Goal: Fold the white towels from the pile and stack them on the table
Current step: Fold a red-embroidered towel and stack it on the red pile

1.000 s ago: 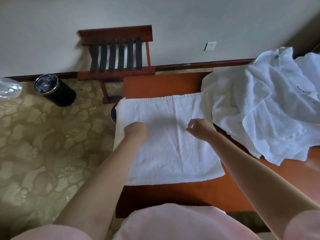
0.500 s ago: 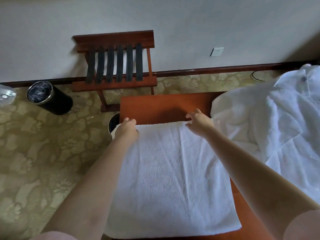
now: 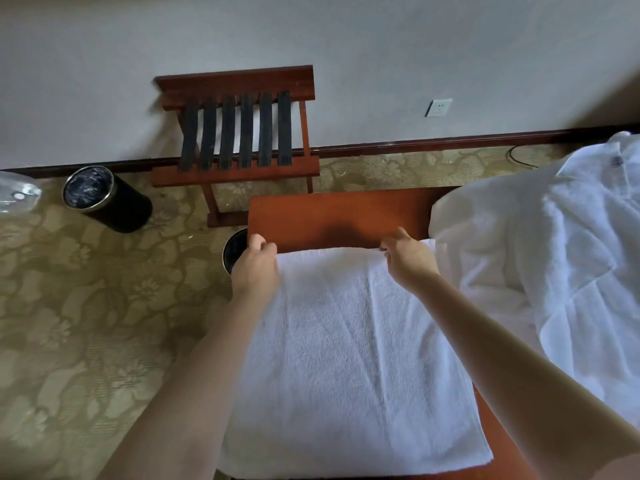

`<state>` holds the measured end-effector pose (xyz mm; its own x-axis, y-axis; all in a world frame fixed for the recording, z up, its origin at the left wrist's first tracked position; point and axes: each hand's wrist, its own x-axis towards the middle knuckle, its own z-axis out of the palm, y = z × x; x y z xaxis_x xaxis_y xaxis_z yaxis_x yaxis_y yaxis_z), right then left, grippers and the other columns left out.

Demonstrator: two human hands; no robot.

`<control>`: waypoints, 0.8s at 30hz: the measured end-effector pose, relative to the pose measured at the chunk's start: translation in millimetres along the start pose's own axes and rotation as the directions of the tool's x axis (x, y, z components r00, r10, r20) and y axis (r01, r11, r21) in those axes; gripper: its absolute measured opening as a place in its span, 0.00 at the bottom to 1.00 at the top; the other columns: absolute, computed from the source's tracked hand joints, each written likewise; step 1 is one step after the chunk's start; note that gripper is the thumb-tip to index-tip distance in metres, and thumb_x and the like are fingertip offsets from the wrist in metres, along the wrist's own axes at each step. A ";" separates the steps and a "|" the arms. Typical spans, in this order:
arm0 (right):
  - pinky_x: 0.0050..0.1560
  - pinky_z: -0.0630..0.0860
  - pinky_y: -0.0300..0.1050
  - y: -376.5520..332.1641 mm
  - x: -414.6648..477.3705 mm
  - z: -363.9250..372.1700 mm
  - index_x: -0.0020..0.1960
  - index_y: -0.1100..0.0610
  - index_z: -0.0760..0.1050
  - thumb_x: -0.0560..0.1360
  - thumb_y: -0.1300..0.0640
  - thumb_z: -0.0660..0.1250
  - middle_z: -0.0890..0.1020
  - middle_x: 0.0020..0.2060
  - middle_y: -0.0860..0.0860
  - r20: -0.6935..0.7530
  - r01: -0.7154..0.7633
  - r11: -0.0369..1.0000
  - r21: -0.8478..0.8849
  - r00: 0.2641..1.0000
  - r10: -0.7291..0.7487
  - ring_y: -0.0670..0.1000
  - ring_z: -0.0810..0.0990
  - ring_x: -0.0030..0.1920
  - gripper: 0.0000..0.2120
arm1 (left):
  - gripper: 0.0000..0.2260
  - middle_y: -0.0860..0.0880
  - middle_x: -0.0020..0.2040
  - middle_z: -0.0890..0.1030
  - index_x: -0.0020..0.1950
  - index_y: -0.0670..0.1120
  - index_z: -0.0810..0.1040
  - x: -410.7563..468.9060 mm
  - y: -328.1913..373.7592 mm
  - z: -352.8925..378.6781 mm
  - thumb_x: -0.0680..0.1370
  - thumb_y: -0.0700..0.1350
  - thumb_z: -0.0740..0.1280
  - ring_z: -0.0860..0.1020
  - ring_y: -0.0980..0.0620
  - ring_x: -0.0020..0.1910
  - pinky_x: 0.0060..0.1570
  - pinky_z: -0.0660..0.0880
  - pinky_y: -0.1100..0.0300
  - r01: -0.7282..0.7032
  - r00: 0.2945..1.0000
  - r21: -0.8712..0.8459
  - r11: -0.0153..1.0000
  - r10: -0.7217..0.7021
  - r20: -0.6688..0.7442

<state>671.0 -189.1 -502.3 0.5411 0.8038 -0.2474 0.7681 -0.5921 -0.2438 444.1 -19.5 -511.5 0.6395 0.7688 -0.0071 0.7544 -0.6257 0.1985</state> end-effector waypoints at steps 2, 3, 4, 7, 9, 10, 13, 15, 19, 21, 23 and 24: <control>0.34 0.71 0.48 2.0 -20.2 1.1 0.51 0.59 0.76 0.78 0.62 0.60 0.74 0.51 0.55 -0.109 -0.011 0.994 0.106 0.994 0.022 0.61 0.77 0.39 0.07 | 0.03 0.43 0.46 0.75 0.42 0.39 0.73 -19.4 0.6 -0.6 0.75 0.34 0.63 0.75 0.43 0.36 0.28 0.63 0.58 -0.010 0.998 -0.071 0.997 0.005 -0.065; 0.34 0.71 0.48 3.4 -31.3 2.1 0.50 0.59 0.75 0.79 0.59 0.61 0.75 0.50 0.54 -0.152 -0.017 0.986 0.163 0.988 0.042 0.61 0.77 0.39 0.06 | 0.03 0.42 0.45 0.78 0.42 0.39 0.73 -29.5 0.4 -1.3 0.75 0.33 0.63 0.78 0.41 0.43 0.29 0.68 0.58 -0.021 0.996 -0.112 0.993 0.012 -0.086; 0.34 0.71 0.48 5.2 -41.8 3.1 0.49 0.60 0.75 0.79 0.57 0.61 0.77 0.49 0.53 -0.177 -0.025 0.979 0.203 0.982 0.062 0.60 0.78 0.39 0.06 | 0.03 0.41 0.44 0.80 0.41 0.39 0.74 -38.4 0.1 -1.6 0.74 0.33 0.65 0.80 0.41 0.50 0.33 0.73 0.57 -0.040 0.994 -0.137 0.990 0.026 -0.104; 0.30 0.67 0.45 13.3 -64.1 6.1 0.47 0.60 0.72 0.80 0.54 0.62 0.79 0.42 0.53 -0.185 -0.031 0.978 0.206 0.980 0.070 0.58 0.75 0.34 0.08 | 0.06 0.39 0.44 0.82 0.38 0.40 0.74 -53.2 -4.2 0.9 0.71 0.33 0.69 0.81 0.41 0.52 0.33 0.76 0.56 -0.097 0.991 -0.105 0.990 0.087 -0.097; 0.29 0.64 0.44 18.4 -68.7 3.8 0.45 0.60 0.72 0.79 0.55 0.63 0.79 0.40 0.55 -0.202 -0.024 0.982 0.186 0.978 0.062 0.57 0.72 0.31 0.09 | 0.02 0.41 0.51 0.82 0.43 0.40 0.77 -50.7 -6.1 3.0 0.75 0.37 0.66 0.80 0.41 0.54 0.36 0.75 0.53 -0.050 0.999 -0.071 0.996 0.050 0.000; 0.30 0.64 0.44 20.3 -68.4 0.8 0.45 0.61 0.72 0.79 0.55 0.63 0.79 0.39 0.55 -0.208 -0.027 0.984 0.178 0.976 0.065 0.57 0.73 0.32 0.10 | 0.05 0.42 0.58 0.79 0.48 0.40 0.78 -46.9 -7.7 4.4 0.78 0.40 0.62 0.78 0.43 0.58 0.40 0.75 0.52 -0.005 0.998 -0.026 1.000 0.006 0.065; 0.30 0.60 0.44 22.9 -57.9 -8.4 0.45 0.60 0.72 0.79 0.54 0.64 0.79 0.39 0.54 -0.240 -0.042 0.988 0.145 0.968 0.077 0.60 0.76 0.36 0.09 | 0.13 0.48 0.71 0.68 0.60 0.43 0.75 -32.6 -17.3 5.5 0.81 0.45 0.56 0.78 0.45 0.57 0.43 0.73 0.55 0.080 0.972 0.144 0.986 -0.109 0.209; 0.31 0.61 0.44 24.0 -47.4 -11.5 0.46 0.59 0.72 0.79 0.53 0.63 0.79 0.41 0.53 -0.226 -0.056 0.992 0.112 0.971 0.081 0.60 0.76 0.38 0.09 | 0.15 0.47 0.65 0.72 0.64 0.45 0.73 -22.2 -22.9 -0.1 0.81 0.47 0.55 0.77 0.46 0.54 0.43 0.71 0.57 0.138 0.951 0.227 0.964 -0.193 0.241; 0.35 0.68 0.46 27.7 -27.4 -7.0 0.49 0.60 0.73 0.80 0.53 0.61 0.78 0.45 0.55 -0.138 -0.083 0.994 0.073 0.986 0.092 0.58 0.73 0.41 0.10 | 0.14 0.47 0.57 0.75 0.63 0.47 0.74 -7.8 -40.4 -6.3 0.80 0.45 0.55 0.77 0.47 0.51 0.43 0.70 0.58 0.279 0.879 0.299 0.913 -0.368 0.304; 0.37 0.68 0.46 30.8 -17.7 -3.9 0.51 0.61 0.75 0.80 0.54 0.61 0.77 0.47 0.56 -0.080 -0.116 0.990 0.083 0.989 0.123 0.60 0.74 0.45 0.11 | 0.14 0.46 0.61 0.74 0.64 0.47 0.74 -4.8 -44.6 -4.4 0.80 0.43 0.56 0.77 0.46 0.53 0.43 0.72 0.57 0.267 0.897 0.236 0.934 -0.330 0.293; 0.39 0.68 0.46 35.4 -9.6 -0.9 0.49 0.61 0.76 0.80 0.53 0.61 0.76 0.48 0.56 -0.024 -0.157 0.985 0.068 0.987 0.159 0.61 0.75 0.48 0.12 | 0.12 0.44 0.56 0.77 0.57 0.44 0.76 -3.4 -45.1 -1.0 0.80 0.42 0.56 0.77 0.44 0.50 0.42 0.73 0.55 0.189 0.945 0.112 0.976 -0.212 0.249; 0.40 0.67 0.46 38.1 -7.1 0.5 0.49 0.60 0.76 0.80 0.52 0.61 0.76 0.48 0.55 0.002 -0.179 0.983 0.050 0.984 0.179 0.61 0.75 0.49 0.12 | 0.10 0.43 0.50 0.79 0.52 0.42 0.77 -2.6 -45.4 0.6 0.80 0.42 0.56 0.78 0.43 0.48 0.40 0.72 0.55 0.145 0.962 0.052 0.988 -0.153 0.227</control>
<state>696.4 -217.4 -510.3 0.6694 0.6845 -0.2889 0.6408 -0.7287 -0.2418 408.3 6.9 -521.1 0.5335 0.8051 -0.2592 0.8456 -0.5140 0.1442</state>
